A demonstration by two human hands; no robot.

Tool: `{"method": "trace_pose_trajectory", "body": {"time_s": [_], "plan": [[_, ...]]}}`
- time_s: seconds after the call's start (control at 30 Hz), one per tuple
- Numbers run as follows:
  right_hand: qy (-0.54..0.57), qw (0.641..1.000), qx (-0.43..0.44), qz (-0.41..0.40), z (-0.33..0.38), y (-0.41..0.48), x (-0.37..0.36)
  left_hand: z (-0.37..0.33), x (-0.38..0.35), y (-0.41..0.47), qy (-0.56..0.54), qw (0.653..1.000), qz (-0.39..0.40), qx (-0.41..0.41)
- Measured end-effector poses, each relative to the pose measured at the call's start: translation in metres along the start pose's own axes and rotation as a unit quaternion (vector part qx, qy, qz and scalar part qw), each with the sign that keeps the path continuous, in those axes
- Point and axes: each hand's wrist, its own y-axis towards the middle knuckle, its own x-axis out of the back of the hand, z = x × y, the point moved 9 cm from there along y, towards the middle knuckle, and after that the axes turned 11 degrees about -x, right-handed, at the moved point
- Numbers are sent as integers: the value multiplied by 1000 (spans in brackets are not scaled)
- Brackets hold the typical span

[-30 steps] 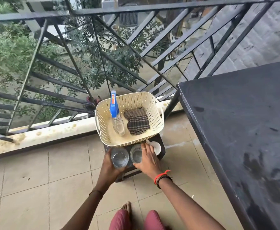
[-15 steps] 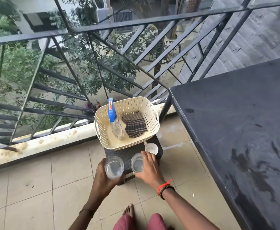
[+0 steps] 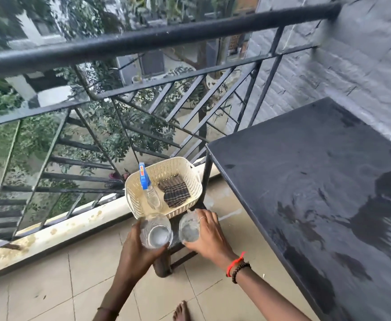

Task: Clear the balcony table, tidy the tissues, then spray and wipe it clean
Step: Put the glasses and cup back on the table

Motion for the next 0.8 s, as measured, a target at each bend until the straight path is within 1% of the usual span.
{"method": "trace_pose_trajectory", "body": {"time_s": [0.07,0.2,0.37,0.43,0.53,0.63,0.77,0.8], "plan": [[12,1000,-6,-15,5,-5,27,-26,3,10,-12,1000,3,-13],[22,997,-5,-74,11,-14,84,-79,7,38,-39,999,2,-35],[17,990,-48,-131,-2,-23,150,-146,-5,70,-59,993,22,-95],[18,984,-74,-160,-20,-34,180,-187,-21,78,-81,987,47,-128],[17,978,-108,-178,-45,-46,214,-232,-46,87,-109,978,67,-165],[19,963,-146,-224,-87,-68,257,-285,-86,89,-122,965,100,-208],[19,944,-208,-254,-150,-100,303,-338,-152,83,-117,954,164,-223],[19,942,-220,-254,-160,-105,309,-342,-163,82,-116,953,173,-218]]}}
